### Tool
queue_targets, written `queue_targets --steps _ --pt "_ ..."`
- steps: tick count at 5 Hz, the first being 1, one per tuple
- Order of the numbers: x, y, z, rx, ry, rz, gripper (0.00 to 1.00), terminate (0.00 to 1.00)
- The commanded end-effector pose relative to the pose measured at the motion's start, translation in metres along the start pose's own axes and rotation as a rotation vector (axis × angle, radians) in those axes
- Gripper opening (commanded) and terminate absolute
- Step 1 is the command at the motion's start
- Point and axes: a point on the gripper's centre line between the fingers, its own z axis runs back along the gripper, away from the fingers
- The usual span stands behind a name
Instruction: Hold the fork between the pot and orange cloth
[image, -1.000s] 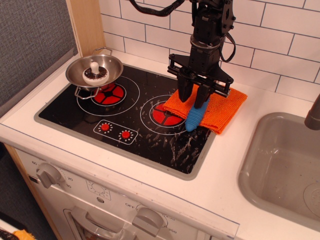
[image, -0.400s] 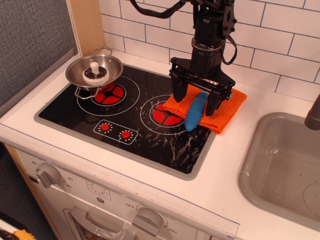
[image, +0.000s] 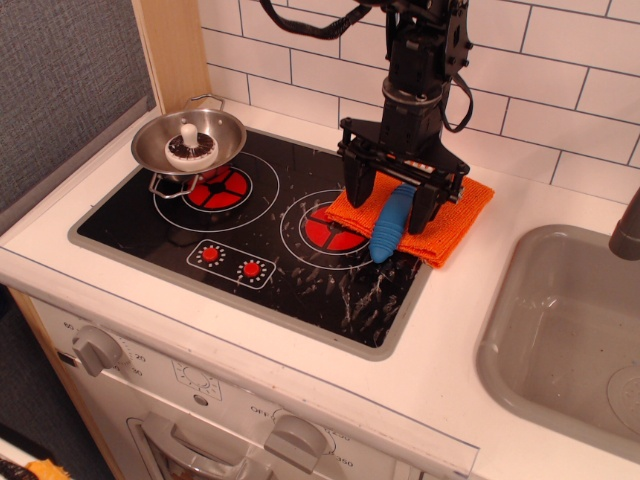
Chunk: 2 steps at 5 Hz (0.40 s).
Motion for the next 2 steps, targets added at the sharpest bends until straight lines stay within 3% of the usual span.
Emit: queue_targets --steps 1,2 --pt "0.0063 0.0000 0.0144 -0.002 -0.039 0.002 0.00 0.00" --pt "0.0064 0.0003 0.0148 -0.003 -0.039 0.004 0.00 0.00"
